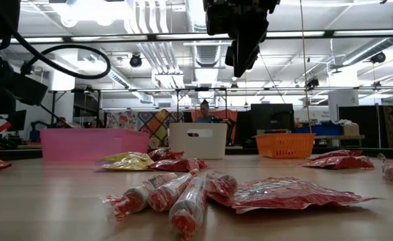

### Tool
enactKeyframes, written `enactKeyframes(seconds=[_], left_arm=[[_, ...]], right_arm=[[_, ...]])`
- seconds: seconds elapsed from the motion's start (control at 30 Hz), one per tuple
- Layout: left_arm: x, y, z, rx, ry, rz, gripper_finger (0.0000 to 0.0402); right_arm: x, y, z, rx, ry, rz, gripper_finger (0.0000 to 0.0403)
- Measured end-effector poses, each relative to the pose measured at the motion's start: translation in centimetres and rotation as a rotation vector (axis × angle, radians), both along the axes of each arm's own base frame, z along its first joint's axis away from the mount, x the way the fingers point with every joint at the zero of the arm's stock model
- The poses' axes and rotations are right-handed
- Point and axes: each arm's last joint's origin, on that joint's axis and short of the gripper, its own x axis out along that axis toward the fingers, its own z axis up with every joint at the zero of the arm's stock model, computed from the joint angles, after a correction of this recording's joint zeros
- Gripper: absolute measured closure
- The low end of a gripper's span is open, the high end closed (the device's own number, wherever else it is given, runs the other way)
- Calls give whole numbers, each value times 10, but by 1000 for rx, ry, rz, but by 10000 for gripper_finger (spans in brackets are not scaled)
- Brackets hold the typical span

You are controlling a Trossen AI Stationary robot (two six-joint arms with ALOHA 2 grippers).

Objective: Sort candy
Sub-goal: Put the red candy into the orange bin

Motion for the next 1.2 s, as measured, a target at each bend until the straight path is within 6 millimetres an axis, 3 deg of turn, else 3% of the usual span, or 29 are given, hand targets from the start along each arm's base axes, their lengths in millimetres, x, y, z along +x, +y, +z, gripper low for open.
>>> enactKeyframes(seconds=[0.13, 0.23, 0.43, 0.57, 0.7, 0.87, 1.2], left_arm=[[-1, 1, 6, -13, -33, -39, 392], [1, 1, 18, -1, -109, -91, 392], [12, 0, 65, 80, -395, -283, 396], [20, 0, 98, 195, -602, -409, 400], [28, -1, 118, 293, -760, -519, 400], [40, -2, 125, 366, -839, -620, 400], [64, -3, 118, 430, -868, -670, 400]], right_arm=[[0, 1, 0, -4, -7, 13, 243], [4, 5, -5, -10, -33, 29, 243], [19, 29, -23, -44, -185, 143, 243], [33, 50, -32, -85, -382, 235, 243], [44, 72, -35, -242, -564, 289, 243], [52, 93, -28, -407, -726, 316, 243], [53, 106, -24, -425, -809, 435, 243]])
